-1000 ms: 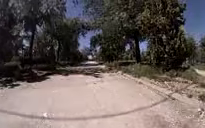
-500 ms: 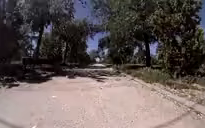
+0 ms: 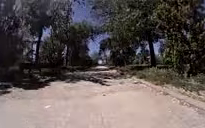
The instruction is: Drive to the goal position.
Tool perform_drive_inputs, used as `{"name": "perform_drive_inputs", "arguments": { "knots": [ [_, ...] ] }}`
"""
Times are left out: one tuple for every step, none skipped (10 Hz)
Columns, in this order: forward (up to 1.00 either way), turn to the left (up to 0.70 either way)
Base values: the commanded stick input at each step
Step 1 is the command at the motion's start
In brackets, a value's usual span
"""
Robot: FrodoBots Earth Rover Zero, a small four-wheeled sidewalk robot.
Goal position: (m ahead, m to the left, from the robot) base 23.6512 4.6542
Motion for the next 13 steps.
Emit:
{"name": "perform_drive_inputs", "arguments": {
  "knots": [
    [0.7, 0.01],
    [0.7, 0.01],
    [0.7, 0.01],
    [0.7, 0.01],
    [0.7, 0.01],
    [0.7, 0.01],
    [0.7, 0.01],
    [0.7, 0.01],
    [0.7, 0.01],
    [0.7, 0.01],
    [0.7, 0.01],
    [0.7, 0.01],
    [0.7, 0.01]
  ]
}}
